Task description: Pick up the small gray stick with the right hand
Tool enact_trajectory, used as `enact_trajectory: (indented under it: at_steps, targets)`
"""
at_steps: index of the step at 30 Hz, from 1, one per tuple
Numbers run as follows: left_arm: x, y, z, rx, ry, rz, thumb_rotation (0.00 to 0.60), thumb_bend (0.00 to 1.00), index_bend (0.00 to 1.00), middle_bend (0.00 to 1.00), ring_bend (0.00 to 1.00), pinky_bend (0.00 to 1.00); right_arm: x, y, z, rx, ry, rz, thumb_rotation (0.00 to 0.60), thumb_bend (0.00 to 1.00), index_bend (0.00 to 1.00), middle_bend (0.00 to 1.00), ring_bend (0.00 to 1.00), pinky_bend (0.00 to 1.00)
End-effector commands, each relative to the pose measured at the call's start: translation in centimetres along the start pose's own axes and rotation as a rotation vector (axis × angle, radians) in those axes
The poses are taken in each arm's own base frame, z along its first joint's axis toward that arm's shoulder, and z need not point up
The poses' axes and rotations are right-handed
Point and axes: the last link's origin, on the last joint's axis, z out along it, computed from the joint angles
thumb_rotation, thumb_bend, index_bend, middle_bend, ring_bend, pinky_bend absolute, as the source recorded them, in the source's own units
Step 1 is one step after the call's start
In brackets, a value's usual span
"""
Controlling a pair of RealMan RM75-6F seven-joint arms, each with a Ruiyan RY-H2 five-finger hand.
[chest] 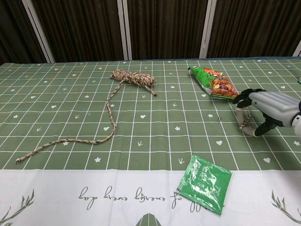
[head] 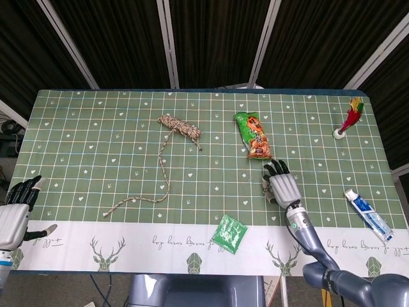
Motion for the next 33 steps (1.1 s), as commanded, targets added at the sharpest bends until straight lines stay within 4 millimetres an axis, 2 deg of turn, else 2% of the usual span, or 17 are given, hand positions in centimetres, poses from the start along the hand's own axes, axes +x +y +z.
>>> enact_trajectory:
  at_steps: [1,6,9,14,25,33]
  targets:
    - [0.0,0.0,0.0,0.000,0.000,0.000,0.600,0.08,0.00,0.00,0.00,0.00,0.8,0.0,0.2,-0.036,0.013,0.064,0.600,0.34,0.58,0.16,0.00,0.00]
    - [0.0,0.0,0.0,-0.001,0.000,0.001,0.600,0.08,0.00,0.00,0.00,0.00,1.7,-0.2,0.4,-0.106,0.013,0.195,0.600,0.34,0.58,0.16,0.00,0.00]
    - [0.0,0.0,0.0,-0.002,0.002,0.001,0.600,0.08,0.00,0.00,0.00,0.00,2.6,-0.3,0.6,-0.220,0.004,0.391,0.600,0.34,0.58,0.16,0.00,0.00]
    - [0.0,0.0,0.0,-0.004,0.003,0.001,0.600,0.08,0.00,0.00,0.00,0.00,3.8,-0.8,0.8,-0.331,-0.017,0.555,0.600,0.34,0.59,0.16,0.00,0.00]
    - [0.0,0.0,0.0,-0.005,0.003,0.001,0.600,0.08,0.00,0.00,0.00,0.00,5.1,-1.4,1.4,-0.425,-0.020,0.692,0.600,0.35,0.60,0.16,0.00,0.00]
    - [0.0,0.0,-0.1,-0.008,0.003,0.002,0.600,0.08,0.00,0.00,0.00,0.00,6.0,-2.4,1.6,-0.477,-0.023,0.872,0.600,0.36,0.60,0.16,0.00,0.00]
